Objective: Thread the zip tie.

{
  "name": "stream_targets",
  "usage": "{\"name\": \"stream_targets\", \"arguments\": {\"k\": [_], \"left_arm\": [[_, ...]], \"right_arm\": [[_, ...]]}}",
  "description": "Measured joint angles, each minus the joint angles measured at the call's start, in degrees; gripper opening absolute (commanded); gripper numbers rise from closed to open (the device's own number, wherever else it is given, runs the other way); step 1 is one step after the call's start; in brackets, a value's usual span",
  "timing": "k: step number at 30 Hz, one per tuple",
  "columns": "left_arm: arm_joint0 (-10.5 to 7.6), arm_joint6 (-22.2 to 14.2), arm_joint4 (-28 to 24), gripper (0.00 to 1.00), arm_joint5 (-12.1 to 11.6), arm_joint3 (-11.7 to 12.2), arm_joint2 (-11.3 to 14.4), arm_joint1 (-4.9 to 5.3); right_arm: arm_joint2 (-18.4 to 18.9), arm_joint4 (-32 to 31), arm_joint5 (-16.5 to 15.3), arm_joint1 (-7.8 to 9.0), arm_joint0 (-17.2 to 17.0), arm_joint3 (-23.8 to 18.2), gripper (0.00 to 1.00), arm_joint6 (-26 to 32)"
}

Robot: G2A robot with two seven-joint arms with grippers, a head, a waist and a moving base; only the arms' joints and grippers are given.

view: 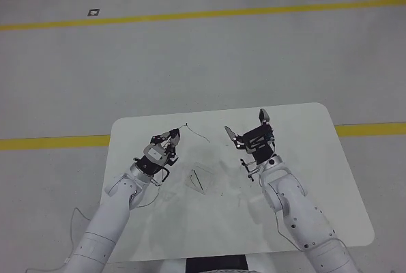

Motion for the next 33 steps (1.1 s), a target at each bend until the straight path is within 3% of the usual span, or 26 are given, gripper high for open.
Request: {"name": "stream_targets", "arguments": {"k": [7, 13, 20, 25, 33], "left_arm": [[0.00, 0.0, 0.0, 0.00, 0.0, 0.0, 0.0, 0.00], [0.00, 0.0, 0.0, 0.00, 0.0, 0.0, 0.0, 0.00], [0.00, 0.0, 0.0, 0.00, 0.0, 0.0, 0.0, 0.00], [0.00, 0.0, 0.0, 0.00, 0.0, 0.0, 0.0, 0.00], [0.00, 0.0, 0.0, 0.00, 0.0, 0.0, 0.0, 0.00]], "right_arm": [[1.2, 1.4, -1.0, 0.11, -0.1, -0.4, 1.00, 0.9], [8.1, 11.1, -8.5, 0.97, -0.8, -2.6, 1.00, 6.3], [13.4, 29.2, -16.3, 1.42, -2.0, -4.8, 1.00, 15.9], [13.7, 38.4, -19.5, 1.45, -2.5, -5.5, 1.00, 19.3], [13.6, 39.0, -19.9, 1.46, -2.5, -5.6, 1.00, 19.4]]}}
